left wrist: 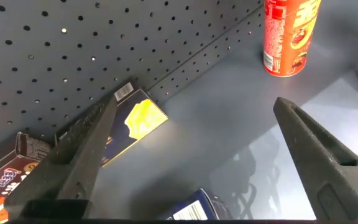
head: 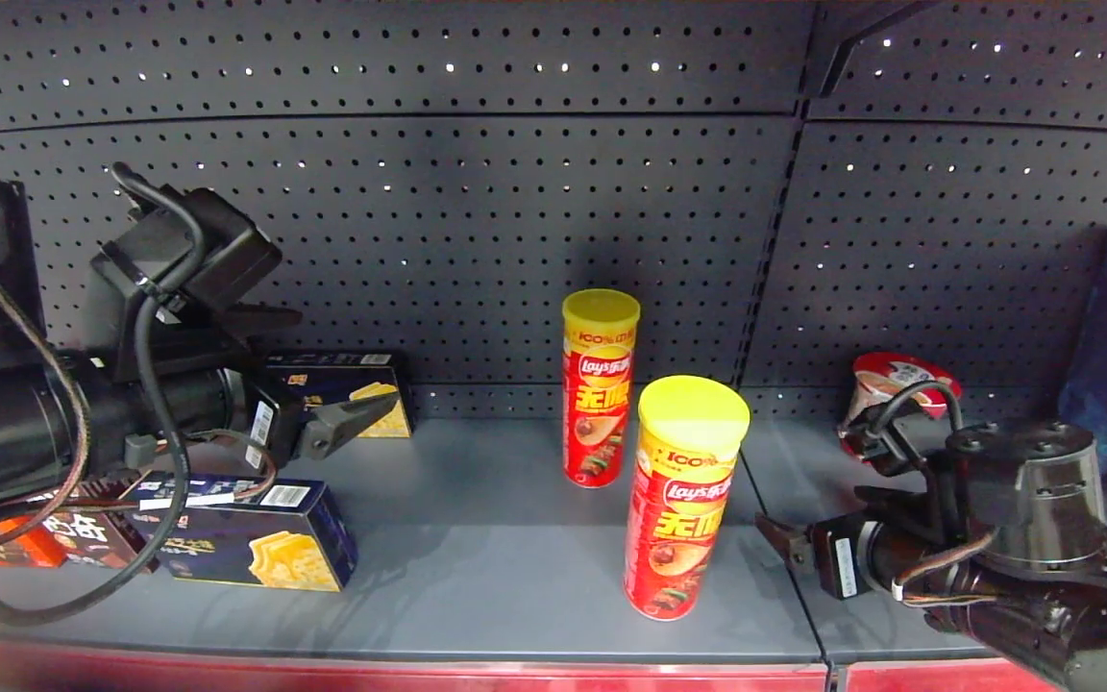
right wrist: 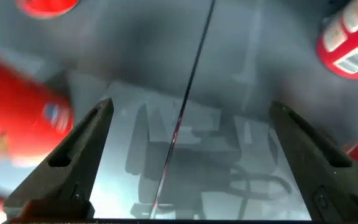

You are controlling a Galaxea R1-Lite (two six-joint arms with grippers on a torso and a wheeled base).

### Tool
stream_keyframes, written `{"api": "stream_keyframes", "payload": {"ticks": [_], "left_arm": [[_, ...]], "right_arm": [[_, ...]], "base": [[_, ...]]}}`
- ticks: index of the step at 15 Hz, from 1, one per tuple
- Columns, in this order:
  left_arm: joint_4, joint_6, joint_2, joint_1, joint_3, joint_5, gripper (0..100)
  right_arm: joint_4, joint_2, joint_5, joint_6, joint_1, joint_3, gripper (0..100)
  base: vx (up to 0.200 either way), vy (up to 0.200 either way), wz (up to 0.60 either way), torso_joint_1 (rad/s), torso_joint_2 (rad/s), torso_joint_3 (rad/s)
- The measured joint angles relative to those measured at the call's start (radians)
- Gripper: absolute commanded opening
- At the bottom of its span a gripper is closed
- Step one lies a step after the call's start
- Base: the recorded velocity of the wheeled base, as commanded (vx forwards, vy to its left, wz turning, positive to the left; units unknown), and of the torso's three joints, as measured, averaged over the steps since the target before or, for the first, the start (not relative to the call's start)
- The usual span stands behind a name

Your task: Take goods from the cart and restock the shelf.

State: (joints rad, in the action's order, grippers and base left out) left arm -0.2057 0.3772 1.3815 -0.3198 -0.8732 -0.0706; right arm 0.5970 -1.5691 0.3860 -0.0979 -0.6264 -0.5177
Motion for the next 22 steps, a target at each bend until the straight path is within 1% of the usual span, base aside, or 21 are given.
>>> {"api": "stream_keyframes", "payload": {"ticks": [3,6,8,11,22], "left_arm": [[0.000,0.000,0.000,0.011,0.006,-0.001,100],[0.000,0.000,0.000,0.015,0.008,-0.001,100],[0.001,-0.001,0.000,0.016,0.010,-0.001,100],[0.002,-0.001,-0.001,0.027,0.013,-0.003,100],[0.002,-0.001,-0.001,0.030,0.027,-0.006,100]], "right_arm": [[0.000,-0.027,0.010,-0.017,-0.015,-0.018,100],[0.000,-0.046,0.010,-0.045,-0.076,-0.036,100],[0.001,-0.060,0.010,-0.046,-0.100,-0.052,100],[0.002,-0.073,0.010,-0.046,-0.110,-0.063,100],[0.004,-0.091,0.010,-0.050,-0.171,-0.074,100]], "base": [[0.000,0.000,0.00,0.000,0.00,0.000],[0.000,0.000,0.00,0.000,0.00,0.000],[0.000,0.000,0.00,0.000,0.00,0.000],[0.000,0.000,0.00,0.000,0.00,0.000],[0.000,0.000,0.00,0.000,0.00,0.000]]}}
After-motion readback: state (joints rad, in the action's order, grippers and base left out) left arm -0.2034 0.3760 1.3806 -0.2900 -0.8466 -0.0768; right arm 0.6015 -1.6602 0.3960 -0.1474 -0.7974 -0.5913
